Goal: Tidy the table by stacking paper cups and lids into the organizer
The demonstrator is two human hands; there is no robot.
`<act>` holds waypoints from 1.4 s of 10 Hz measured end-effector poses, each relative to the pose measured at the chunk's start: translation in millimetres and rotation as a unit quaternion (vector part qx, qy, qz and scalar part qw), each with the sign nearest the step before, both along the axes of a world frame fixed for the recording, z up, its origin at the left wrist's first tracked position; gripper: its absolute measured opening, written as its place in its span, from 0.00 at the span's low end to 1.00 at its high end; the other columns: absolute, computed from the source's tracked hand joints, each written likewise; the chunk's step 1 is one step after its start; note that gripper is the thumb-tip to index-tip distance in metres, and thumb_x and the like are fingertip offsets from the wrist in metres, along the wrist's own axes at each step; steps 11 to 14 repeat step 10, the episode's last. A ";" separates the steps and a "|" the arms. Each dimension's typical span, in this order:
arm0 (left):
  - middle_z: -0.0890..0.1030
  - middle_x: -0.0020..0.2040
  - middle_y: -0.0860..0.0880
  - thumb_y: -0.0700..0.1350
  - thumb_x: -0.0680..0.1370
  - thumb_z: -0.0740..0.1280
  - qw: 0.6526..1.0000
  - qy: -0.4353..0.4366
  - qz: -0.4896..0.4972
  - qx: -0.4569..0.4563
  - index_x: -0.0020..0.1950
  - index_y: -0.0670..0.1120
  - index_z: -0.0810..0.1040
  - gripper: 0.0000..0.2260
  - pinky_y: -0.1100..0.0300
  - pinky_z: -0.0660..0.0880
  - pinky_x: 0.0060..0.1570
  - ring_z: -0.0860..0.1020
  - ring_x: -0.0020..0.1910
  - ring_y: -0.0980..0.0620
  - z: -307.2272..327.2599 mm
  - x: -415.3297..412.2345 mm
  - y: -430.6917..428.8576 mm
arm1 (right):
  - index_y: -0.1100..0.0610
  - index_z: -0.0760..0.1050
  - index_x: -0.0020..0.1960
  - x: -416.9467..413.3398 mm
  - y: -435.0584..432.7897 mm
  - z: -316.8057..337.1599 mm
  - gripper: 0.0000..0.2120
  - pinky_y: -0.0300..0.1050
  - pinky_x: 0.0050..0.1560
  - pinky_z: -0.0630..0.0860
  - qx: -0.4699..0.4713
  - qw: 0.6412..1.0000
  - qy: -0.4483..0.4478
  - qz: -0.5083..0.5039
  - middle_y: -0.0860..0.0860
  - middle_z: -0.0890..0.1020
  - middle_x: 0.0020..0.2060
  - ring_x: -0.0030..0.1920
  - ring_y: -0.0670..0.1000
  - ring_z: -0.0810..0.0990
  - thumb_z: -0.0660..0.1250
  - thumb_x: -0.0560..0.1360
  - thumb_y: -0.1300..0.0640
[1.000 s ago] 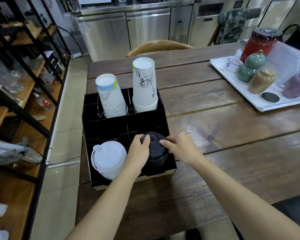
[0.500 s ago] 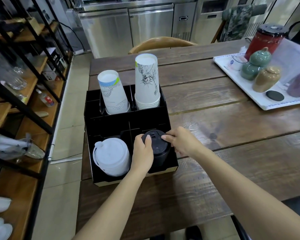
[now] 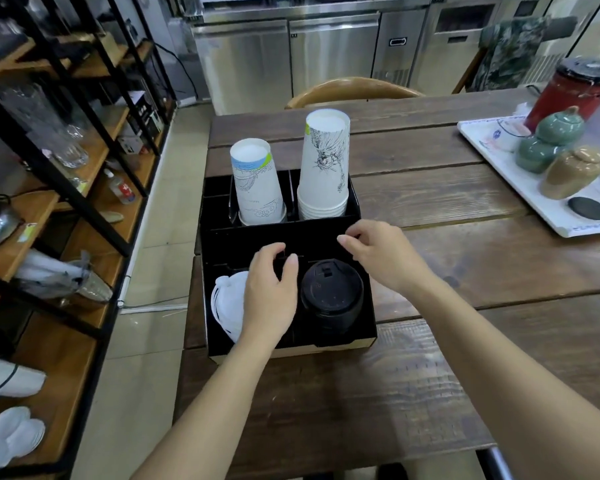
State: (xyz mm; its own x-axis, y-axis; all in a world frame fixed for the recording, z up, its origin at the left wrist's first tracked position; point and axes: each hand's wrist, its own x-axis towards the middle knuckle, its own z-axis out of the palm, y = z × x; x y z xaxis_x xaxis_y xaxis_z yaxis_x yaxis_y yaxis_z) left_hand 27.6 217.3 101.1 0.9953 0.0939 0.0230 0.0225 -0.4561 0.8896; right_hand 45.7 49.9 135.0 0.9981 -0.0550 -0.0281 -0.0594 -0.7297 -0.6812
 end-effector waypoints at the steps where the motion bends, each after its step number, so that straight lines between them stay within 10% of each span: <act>1: 0.72 0.67 0.48 0.44 0.79 0.59 0.997 -0.005 0.074 0.023 0.66 0.44 0.70 0.15 0.69 0.63 0.56 0.71 0.61 0.56 -4.0 3.3 25.8 | 0.57 0.77 0.54 0.2 30.9 7.3 0.11 0.50 0.48 0.75 -0.009 0.997 -0.032 0.073 0.50 0.80 0.36 0.43 0.53 0.78 0.63 0.76 0.53; 3: 0.70 0.69 0.44 0.42 0.79 0.59 0.989 0.052 0.108 0.085 0.69 0.43 0.67 0.18 0.51 0.66 0.67 0.68 0.68 0.45 -28.7 -5.7 56.5 | 0.61 0.75 0.50 7.1 81.8 -19.2 0.12 0.49 0.49 0.72 -0.135 0.967 -0.005 0.217 0.57 0.83 0.47 0.52 0.60 0.78 0.59 0.77 0.54; 5: 0.69 0.71 0.43 0.43 0.80 0.56 0.986 0.045 0.060 0.147 0.72 0.41 0.64 0.19 0.55 0.60 0.68 0.65 0.70 0.45 -36.7 -13.0 61.8 | 0.57 0.72 0.60 9.4 96.5 -32.2 0.14 0.52 0.56 0.66 -0.276 0.921 -0.021 0.274 0.56 0.81 0.53 0.57 0.60 0.76 0.57 0.78 0.54; 14: 0.71 0.69 0.44 0.42 0.81 0.53 0.966 -0.013 0.001 0.258 0.72 0.42 0.64 0.19 0.56 0.62 0.68 0.67 0.69 0.46 -46.7 -6.4 68.6 | 0.59 0.73 0.57 14.2 95.5 -31.4 0.14 0.49 0.51 0.62 -0.292 0.911 -0.012 0.291 0.55 0.81 0.52 0.56 0.59 0.75 0.56 0.78 0.52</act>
